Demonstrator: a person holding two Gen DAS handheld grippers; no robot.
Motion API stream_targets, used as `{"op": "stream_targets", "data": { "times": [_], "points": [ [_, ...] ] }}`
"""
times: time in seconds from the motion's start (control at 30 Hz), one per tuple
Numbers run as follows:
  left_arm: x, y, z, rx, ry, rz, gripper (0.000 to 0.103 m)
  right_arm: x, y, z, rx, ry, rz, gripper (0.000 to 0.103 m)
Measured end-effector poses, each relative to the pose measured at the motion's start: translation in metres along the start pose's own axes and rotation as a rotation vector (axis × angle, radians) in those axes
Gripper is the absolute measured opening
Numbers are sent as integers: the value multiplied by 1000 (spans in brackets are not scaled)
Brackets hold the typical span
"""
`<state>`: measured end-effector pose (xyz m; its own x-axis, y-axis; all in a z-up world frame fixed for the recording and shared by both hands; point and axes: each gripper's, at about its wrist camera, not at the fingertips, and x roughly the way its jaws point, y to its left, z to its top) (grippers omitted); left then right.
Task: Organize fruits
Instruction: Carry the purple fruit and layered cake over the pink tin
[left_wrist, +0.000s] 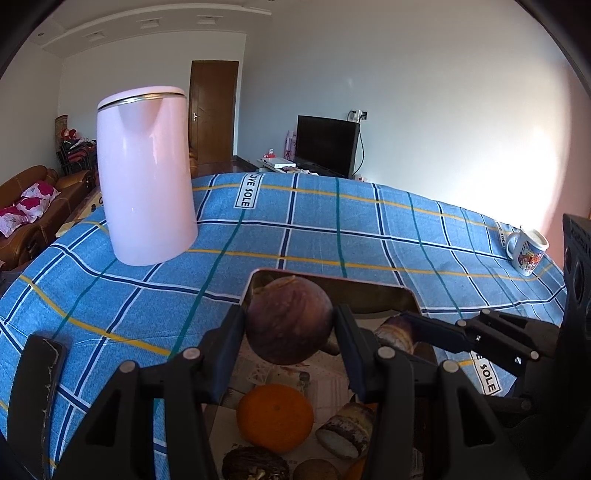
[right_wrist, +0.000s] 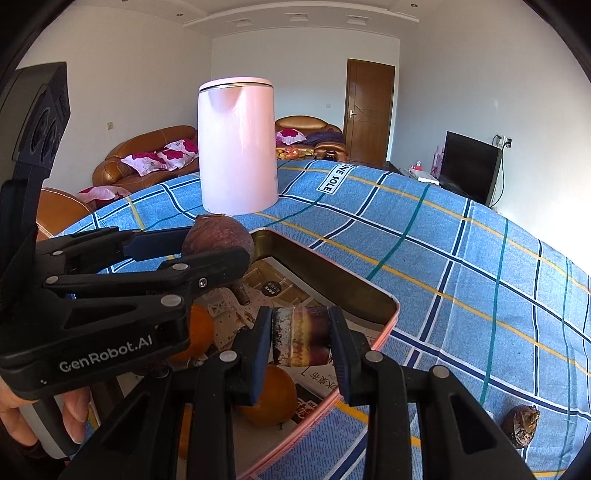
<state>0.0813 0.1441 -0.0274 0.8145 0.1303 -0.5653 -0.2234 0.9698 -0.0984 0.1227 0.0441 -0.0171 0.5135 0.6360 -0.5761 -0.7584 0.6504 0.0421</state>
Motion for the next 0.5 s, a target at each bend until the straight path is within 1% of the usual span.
{"op": "stream_targets", "data": {
  "times": [0.3, 0.4, 0.43, 0.47, 0.5],
  "points": [
    [2, -1, 0, 9, 17, 3, 52, 5, -1, 0, 5, 25, 2, 32],
    [3, -1, 1, 11, 27, 15, 52, 6, -1, 0, 7, 30, 6, 34],
    [3, 0, 1, 9, 29, 16, 52, 5, -1, 0, 5, 30, 10, 35],
    [2, 0, 1, 7, 19, 14, 52, 4, -1, 0, 5, 20, 9, 42],
    [-2, 0, 1, 7, 6, 15, 56, 1, -1, 0, 6, 8, 9, 49]
  ]
}}
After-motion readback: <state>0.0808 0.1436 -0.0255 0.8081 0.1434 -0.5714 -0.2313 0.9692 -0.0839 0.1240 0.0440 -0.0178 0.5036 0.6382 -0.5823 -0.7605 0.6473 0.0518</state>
